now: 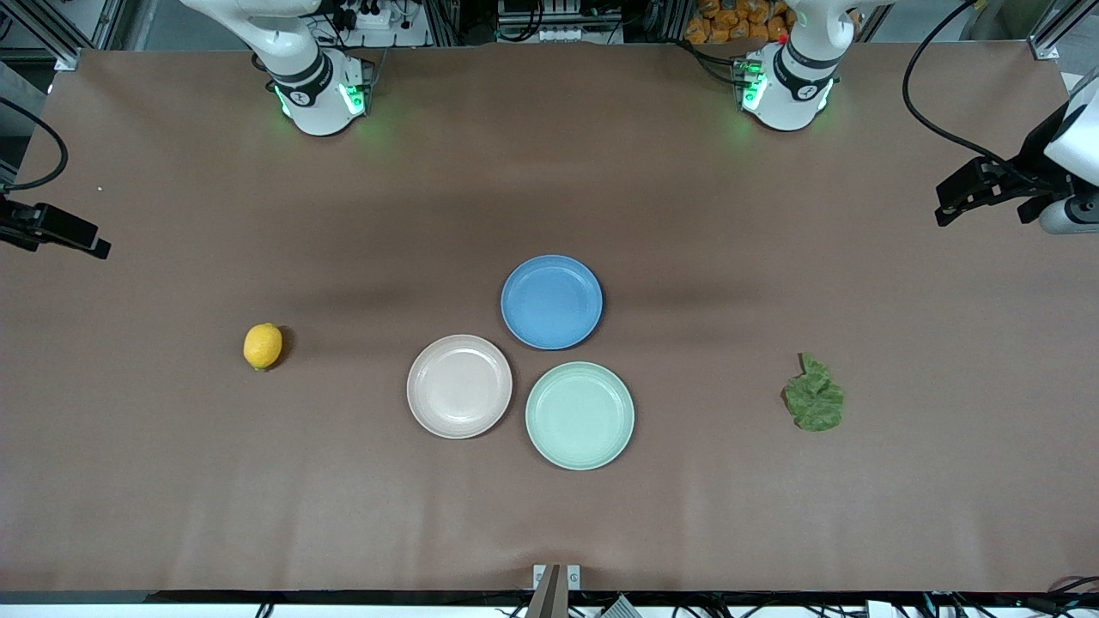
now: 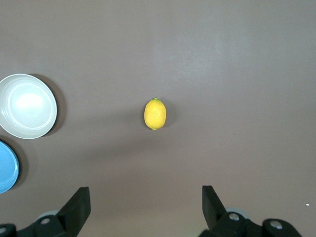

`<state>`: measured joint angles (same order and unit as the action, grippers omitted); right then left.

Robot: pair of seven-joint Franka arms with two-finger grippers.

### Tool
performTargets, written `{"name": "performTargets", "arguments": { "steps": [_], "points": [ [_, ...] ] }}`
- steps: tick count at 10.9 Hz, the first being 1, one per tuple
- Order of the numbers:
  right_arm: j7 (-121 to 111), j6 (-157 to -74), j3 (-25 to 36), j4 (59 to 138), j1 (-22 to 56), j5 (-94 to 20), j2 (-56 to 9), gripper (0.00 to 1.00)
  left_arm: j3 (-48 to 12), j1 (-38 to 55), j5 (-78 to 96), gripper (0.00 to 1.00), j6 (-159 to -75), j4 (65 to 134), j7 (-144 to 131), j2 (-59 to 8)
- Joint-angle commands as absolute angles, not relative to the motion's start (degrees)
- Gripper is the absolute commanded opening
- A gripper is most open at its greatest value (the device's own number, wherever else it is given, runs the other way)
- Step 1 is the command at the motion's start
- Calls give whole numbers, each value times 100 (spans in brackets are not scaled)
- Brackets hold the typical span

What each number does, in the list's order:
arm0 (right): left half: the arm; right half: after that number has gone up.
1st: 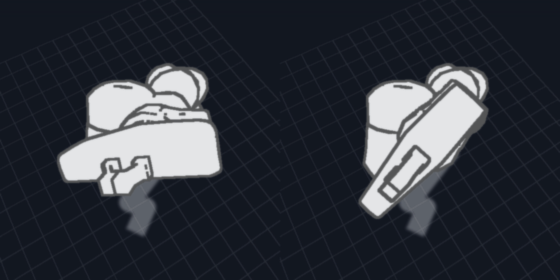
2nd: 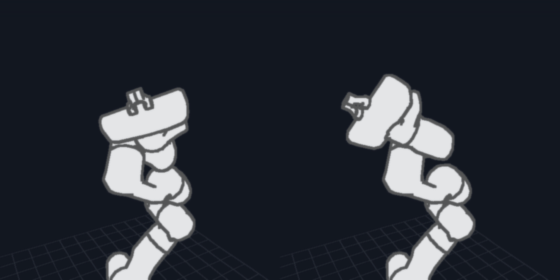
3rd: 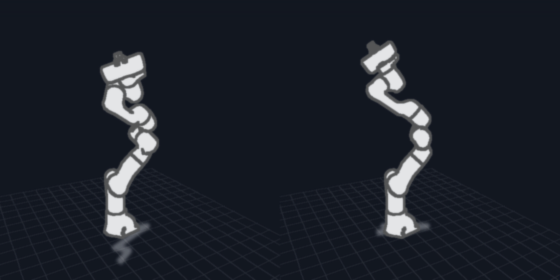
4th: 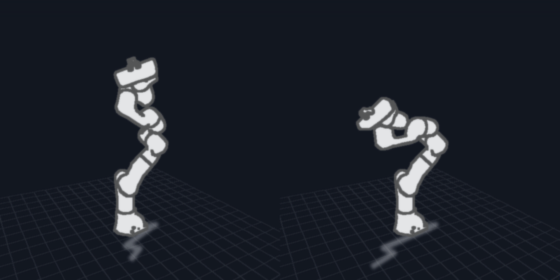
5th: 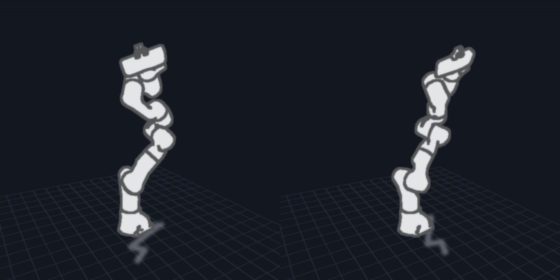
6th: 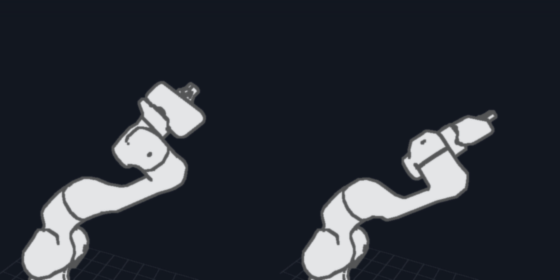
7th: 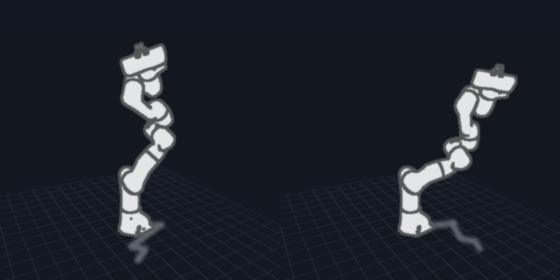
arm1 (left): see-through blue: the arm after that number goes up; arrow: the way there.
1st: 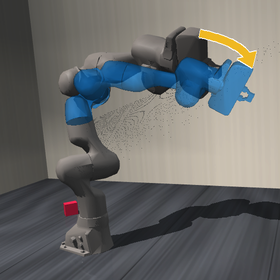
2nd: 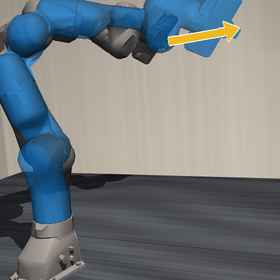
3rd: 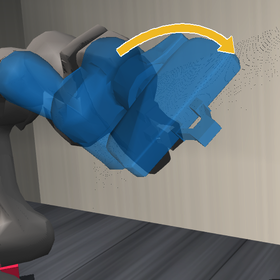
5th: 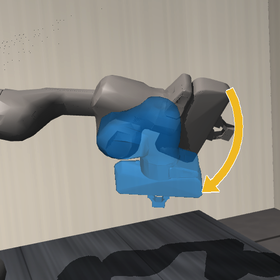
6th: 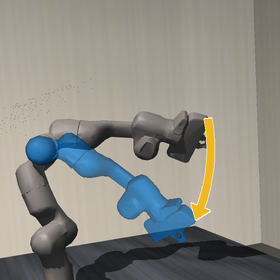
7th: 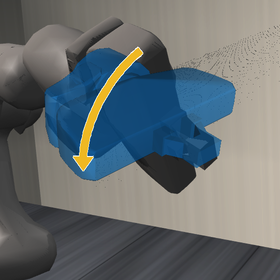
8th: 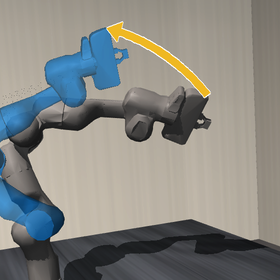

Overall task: Place lemon and lettuce in plates
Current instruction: 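Move the right gripper toward the lemon while the left gripper approaches the lettuce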

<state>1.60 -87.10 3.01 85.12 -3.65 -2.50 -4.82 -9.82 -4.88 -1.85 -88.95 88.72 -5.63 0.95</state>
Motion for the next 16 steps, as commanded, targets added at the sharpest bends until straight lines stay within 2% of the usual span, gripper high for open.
{"name": "performTargets", "arguments": {
  "steps": [1, 5, 16],
  "points": [
    [158, -8657, 264, 8481, -413, -167, -475, 100, -1002, -510, -88, 100, -8807, 8851, -475, 158],
    [158, -8657, 264, 8481, -413, -167, -475, 100, -967, -536, -70, 100, -8815, 8859, -466, 71],
    [114, -8499, 255, 8525, -703, -324, -571, 100, -941, -484, -175, 100, -9965, 8921, -475, -1528]
  ]
}}
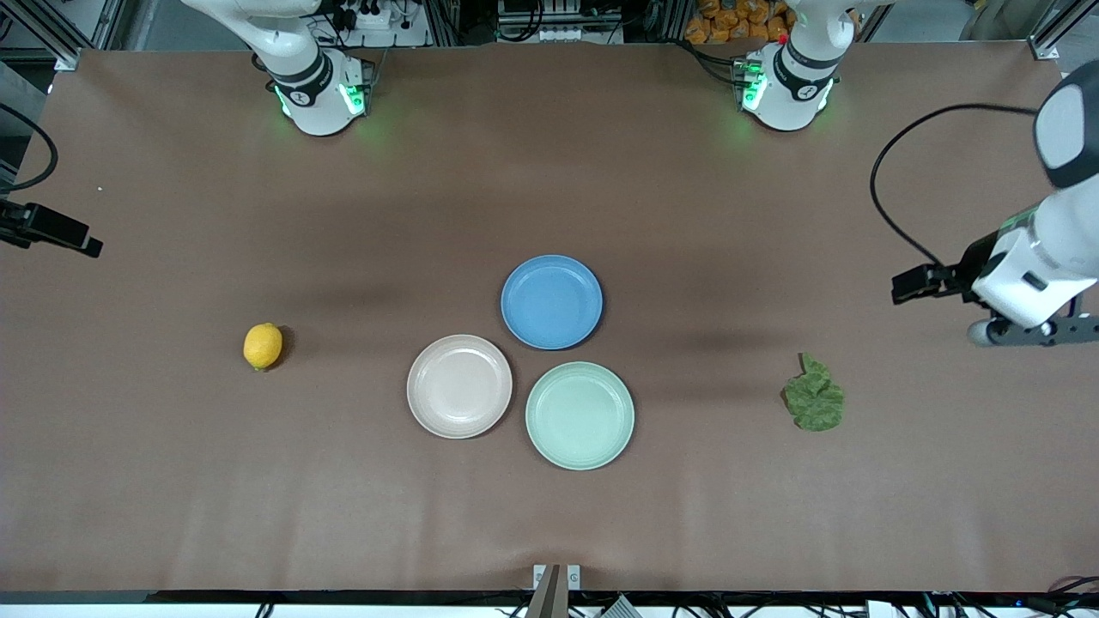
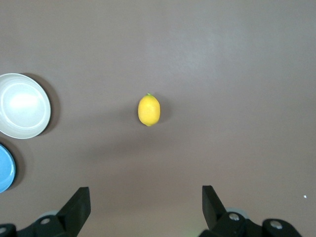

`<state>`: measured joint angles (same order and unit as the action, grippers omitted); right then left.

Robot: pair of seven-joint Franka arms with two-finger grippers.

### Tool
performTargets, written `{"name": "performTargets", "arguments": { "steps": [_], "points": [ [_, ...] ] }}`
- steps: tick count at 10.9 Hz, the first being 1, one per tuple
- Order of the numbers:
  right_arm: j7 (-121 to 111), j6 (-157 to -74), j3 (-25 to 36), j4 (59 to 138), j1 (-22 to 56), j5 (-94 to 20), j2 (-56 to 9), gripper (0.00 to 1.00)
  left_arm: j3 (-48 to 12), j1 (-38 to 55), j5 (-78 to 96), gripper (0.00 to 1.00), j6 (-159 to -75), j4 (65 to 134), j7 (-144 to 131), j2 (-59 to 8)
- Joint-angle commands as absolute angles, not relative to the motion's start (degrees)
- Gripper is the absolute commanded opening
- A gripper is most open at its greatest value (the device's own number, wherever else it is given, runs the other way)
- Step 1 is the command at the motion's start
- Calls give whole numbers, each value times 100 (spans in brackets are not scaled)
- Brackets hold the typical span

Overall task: Place lemon and lettuce in plates
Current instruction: 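Move the right gripper toward the lemon while the left gripper approaches the lettuce, then lower the right gripper onto the lemon while the left gripper descends to lettuce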

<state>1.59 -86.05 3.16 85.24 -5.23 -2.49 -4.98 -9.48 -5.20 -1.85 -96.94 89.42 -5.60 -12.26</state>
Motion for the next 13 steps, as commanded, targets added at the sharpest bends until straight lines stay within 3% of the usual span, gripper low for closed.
{"name": "performTargets", "arguments": {
  "steps": [1, 9, 13],
  "points": [
    [114, -8534, 264, 8525, -703, -438, -650, 100, -949, -483, -254, 100, -10115, 8930, -483, -1677],
    [158, -9088, 255, 8552, -641, -519, -1713, 100, -923, -536, -571, 100, -11038, 8965, -580, -2618],
    [176, -10262, 246, 9604, -554, -519, -1670, 100, -914, -510, -571, 100, -11337, 8956, -782, -3031]
  ]
}}
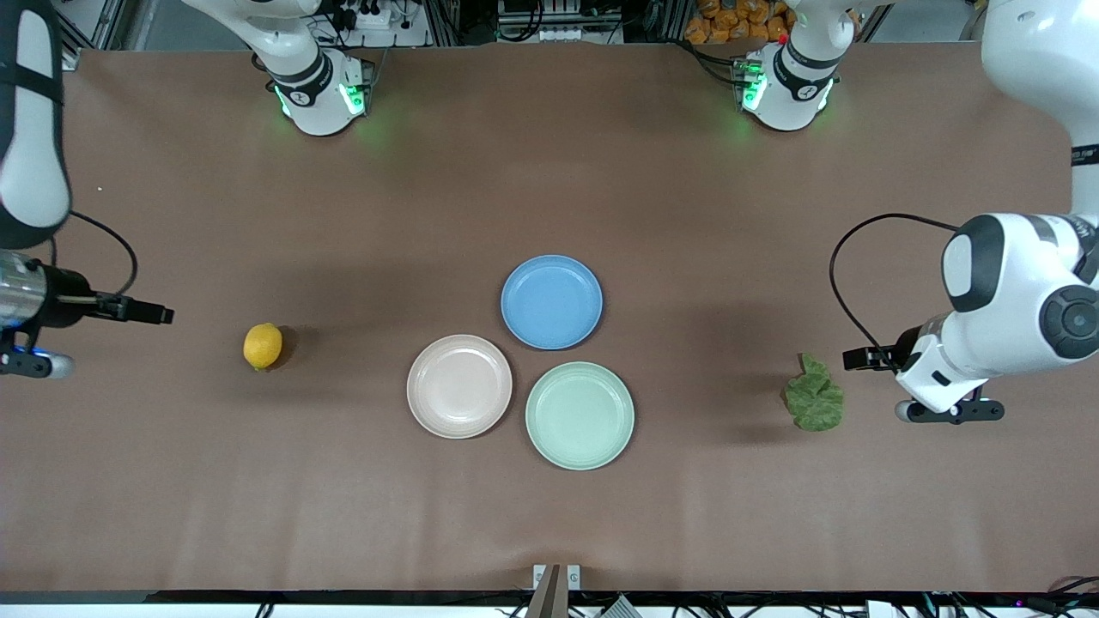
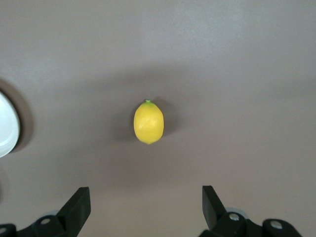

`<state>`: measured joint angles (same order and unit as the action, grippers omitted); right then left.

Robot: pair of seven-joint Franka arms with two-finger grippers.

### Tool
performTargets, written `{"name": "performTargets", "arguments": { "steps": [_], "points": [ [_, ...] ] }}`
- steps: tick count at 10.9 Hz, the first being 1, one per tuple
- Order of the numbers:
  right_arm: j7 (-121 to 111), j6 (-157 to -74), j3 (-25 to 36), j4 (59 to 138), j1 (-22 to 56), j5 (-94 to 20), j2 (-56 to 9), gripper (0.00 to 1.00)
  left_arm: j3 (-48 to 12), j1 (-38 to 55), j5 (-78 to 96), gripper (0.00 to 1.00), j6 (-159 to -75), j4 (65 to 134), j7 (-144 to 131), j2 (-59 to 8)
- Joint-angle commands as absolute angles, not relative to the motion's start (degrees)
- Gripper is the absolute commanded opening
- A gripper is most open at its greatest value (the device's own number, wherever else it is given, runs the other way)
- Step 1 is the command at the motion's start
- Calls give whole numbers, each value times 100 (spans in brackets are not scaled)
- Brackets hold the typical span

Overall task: Place lemon and lettuce in plates
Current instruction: 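Lower the right gripper onto the lemon while the left gripper descends to lettuce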

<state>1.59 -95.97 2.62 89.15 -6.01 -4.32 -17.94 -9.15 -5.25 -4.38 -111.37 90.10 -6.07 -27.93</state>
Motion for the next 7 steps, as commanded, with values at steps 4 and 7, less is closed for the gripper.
{"name": "performTargets", "arguments": {
  "steps": [4, 7],
  "points": [
    [176, -11623, 229, 10596, -501, -519, -1793, 100, -914, -501, -659, 100, -11873, 8956, -773, -3576],
    [228, -12505, 229, 11082, -414, -519, -2020, 100, -905, -484, -712, 100, -12225, 8956, -773, -3981]
  ]
}}
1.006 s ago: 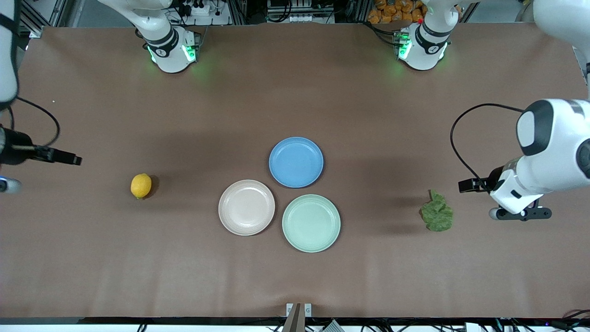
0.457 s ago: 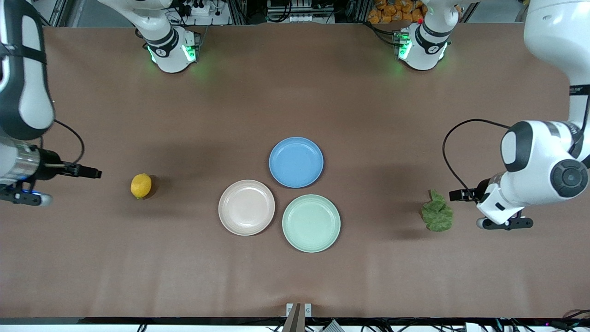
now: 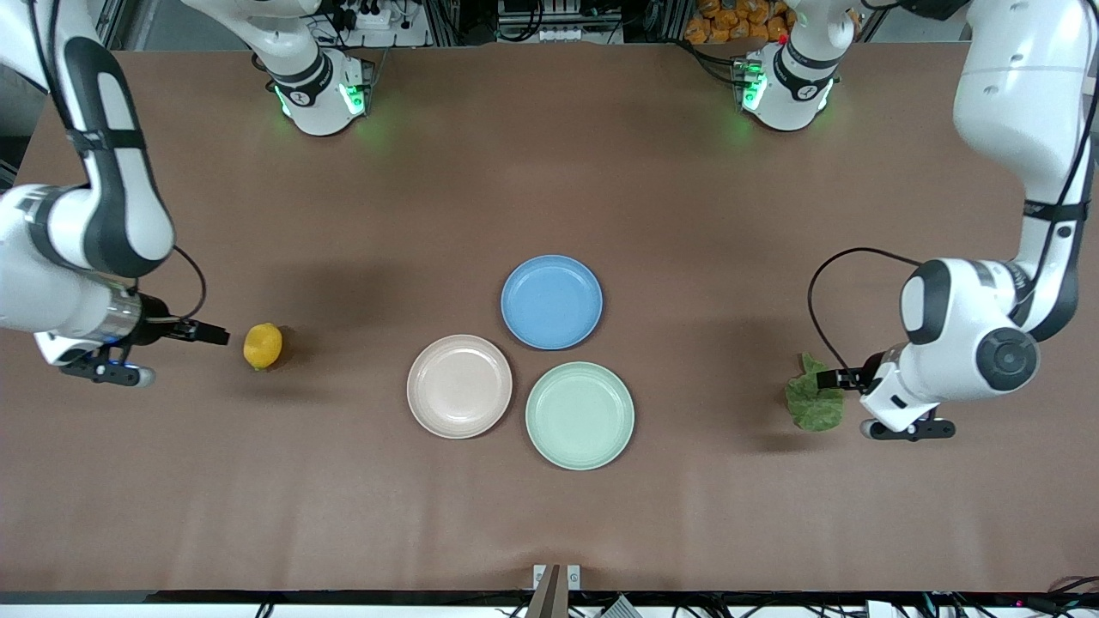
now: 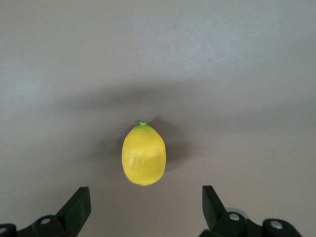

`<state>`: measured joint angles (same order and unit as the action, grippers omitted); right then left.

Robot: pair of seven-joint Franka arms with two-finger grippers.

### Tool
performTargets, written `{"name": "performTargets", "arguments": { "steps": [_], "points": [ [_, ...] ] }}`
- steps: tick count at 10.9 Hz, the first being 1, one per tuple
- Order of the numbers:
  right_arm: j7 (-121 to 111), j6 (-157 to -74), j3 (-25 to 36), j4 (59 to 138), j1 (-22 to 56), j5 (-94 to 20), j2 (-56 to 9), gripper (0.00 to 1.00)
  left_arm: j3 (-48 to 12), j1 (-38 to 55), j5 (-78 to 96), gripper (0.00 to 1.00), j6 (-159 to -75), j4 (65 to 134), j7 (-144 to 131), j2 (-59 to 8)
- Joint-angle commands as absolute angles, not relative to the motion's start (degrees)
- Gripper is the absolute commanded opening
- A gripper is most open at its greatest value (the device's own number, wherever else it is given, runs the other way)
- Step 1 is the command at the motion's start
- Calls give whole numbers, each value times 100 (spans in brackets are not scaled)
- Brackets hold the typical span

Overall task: Place lemon and lettuce in plates
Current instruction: 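Lower the right gripper onto the lemon while the left gripper descends to lettuce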

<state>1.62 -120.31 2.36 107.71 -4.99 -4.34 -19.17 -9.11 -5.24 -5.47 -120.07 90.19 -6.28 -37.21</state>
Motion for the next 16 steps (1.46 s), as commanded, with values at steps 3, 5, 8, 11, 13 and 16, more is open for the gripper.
{"name": "performTargets", "arguments": {
  "steps": [3, 5, 8, 11, 13, 16],
  "points": [
    [448, -12874, 220, 11127, -343, -519, -2328, 100, -905, -457, -712, 100, -12400, 8947, -773, -4165],
    [457, -13410, 220, 11372, -325, -519, -2434, 100, -905, -457, -712, 100, -12471, 8947, -773, -4289],
    [457, -13631, 220, 11417, -325, -518, -2619, 100, -905, -457, -703, 82, -12585, 8956, -782, -4403],
    [457, -14095, 220, 11592, -325, -518, -2777, 100, -897, -448, -712, 55, -12630, 8947, -774, -4474],
    [466, -14273, 211, 11707, -325, -519, -2804, 100, -896, -448, -712, 34, -12630, 8947, -773, -4482],
    [772, -14343, 106, 11707, -325, -519, -2883, 100, -896, -422, -712, 0, -12630, 8921, -765, -4482]
  ]
}}
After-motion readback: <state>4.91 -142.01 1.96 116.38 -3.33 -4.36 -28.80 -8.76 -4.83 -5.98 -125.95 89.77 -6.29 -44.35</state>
